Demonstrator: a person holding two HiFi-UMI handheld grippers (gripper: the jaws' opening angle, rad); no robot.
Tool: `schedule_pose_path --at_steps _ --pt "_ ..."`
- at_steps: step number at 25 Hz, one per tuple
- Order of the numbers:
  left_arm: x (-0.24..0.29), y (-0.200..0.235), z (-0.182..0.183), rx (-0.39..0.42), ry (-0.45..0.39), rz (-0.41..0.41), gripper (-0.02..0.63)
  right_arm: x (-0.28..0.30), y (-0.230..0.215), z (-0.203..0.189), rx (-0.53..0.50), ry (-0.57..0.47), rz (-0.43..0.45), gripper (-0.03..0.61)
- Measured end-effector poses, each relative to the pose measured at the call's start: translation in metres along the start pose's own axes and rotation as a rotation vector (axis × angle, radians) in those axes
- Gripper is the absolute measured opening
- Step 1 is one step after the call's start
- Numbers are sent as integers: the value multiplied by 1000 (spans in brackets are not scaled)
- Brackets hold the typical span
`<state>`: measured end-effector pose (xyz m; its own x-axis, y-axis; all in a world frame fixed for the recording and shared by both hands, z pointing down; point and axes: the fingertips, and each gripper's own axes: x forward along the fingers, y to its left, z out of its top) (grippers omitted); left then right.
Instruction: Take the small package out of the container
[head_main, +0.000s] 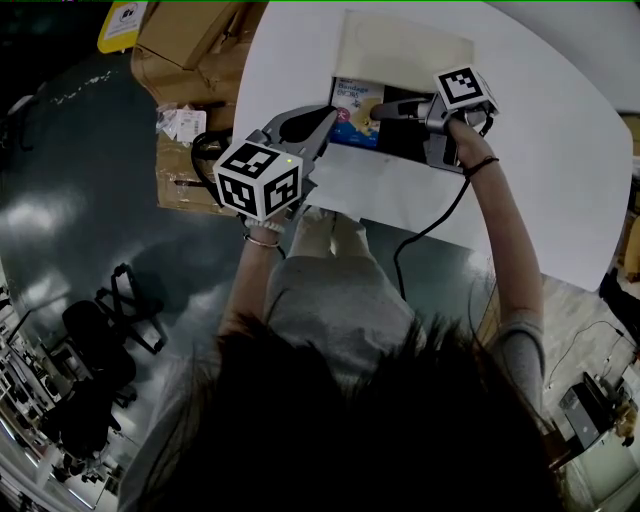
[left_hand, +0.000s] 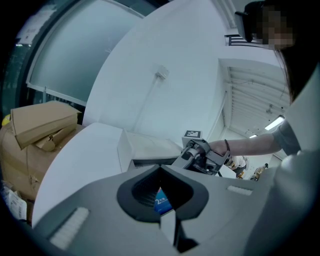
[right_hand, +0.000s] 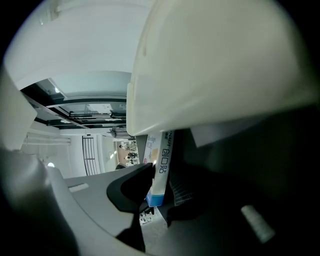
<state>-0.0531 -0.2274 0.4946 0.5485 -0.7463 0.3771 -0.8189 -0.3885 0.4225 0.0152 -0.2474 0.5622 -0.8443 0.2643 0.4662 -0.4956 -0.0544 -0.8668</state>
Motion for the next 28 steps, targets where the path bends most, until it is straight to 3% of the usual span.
schedule_pose_path --at_steps 28 --pt "-16 1 -9 -6 -21 -11 -11 -2 5 0 62 -18 54 104"
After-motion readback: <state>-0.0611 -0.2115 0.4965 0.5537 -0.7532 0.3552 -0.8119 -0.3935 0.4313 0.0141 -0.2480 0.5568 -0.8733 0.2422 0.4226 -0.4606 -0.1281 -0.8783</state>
